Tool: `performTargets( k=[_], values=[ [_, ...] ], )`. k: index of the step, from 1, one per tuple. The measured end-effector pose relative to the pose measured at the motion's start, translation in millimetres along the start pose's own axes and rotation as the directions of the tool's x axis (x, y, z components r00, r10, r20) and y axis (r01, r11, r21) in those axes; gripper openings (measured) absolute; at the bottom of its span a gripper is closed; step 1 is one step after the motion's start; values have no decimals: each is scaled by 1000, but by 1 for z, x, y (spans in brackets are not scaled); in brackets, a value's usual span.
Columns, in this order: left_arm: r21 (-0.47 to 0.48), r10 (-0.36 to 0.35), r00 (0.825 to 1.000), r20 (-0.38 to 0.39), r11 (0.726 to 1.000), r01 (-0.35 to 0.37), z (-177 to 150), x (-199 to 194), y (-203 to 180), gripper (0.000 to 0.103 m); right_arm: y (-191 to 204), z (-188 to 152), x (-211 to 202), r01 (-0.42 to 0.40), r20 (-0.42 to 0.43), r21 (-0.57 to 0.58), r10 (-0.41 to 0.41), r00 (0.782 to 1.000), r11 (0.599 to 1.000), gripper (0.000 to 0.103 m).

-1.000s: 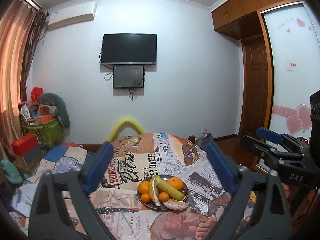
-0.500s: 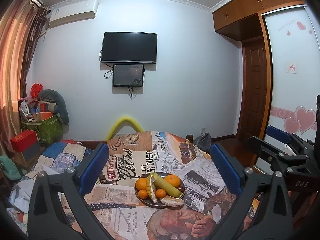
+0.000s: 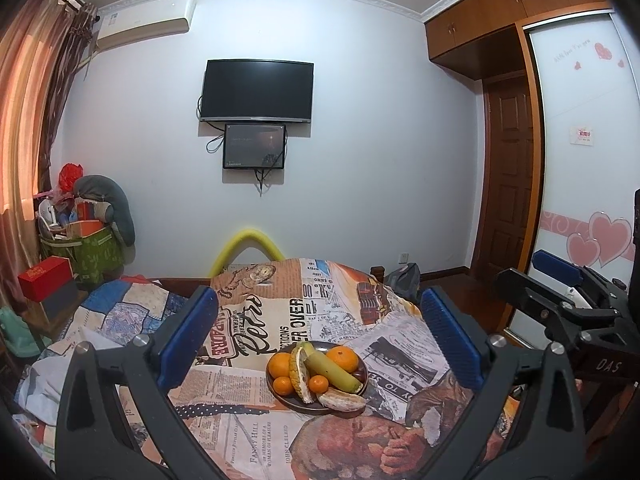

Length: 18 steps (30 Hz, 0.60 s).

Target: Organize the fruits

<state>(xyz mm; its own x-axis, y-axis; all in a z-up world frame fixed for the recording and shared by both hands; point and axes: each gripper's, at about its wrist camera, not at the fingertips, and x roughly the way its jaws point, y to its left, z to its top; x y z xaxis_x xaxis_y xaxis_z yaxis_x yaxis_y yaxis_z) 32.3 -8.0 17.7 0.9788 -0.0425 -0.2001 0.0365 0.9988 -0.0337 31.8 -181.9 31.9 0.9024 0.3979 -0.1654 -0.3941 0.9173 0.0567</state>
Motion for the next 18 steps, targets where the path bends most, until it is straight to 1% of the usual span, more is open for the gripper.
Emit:
performTargets(
  k=[18],
  values=[
    [8, -12, 1000, -5, 1000, 12, 0, 1, 1, 103, 0, 4, -2, 1, 10, 13, -2, 1000, 1000, 103]
  ],
)
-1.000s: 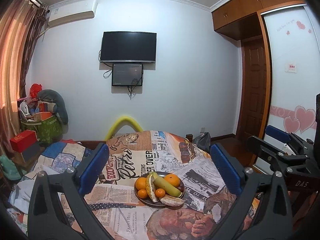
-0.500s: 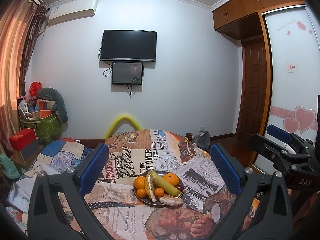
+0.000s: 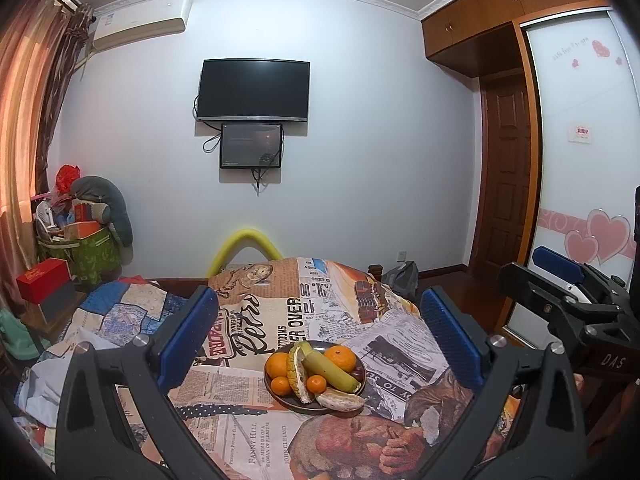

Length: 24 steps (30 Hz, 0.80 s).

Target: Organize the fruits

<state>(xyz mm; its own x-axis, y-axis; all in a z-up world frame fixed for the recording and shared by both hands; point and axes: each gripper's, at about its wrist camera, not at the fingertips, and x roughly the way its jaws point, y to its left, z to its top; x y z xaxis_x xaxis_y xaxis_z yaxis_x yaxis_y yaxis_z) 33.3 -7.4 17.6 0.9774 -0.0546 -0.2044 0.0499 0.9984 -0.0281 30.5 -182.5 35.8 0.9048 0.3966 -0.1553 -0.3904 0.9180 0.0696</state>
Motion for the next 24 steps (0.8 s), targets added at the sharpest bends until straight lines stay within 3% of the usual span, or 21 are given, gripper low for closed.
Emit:
performTargets(
  k=[24],
  values=[
    [4, -24, 999, -23, 1000, 24, -2, 4, -2, 103, -3, -5, 6, 4, -16, 14, -4, 1000, 1000, 103]
  ],
)
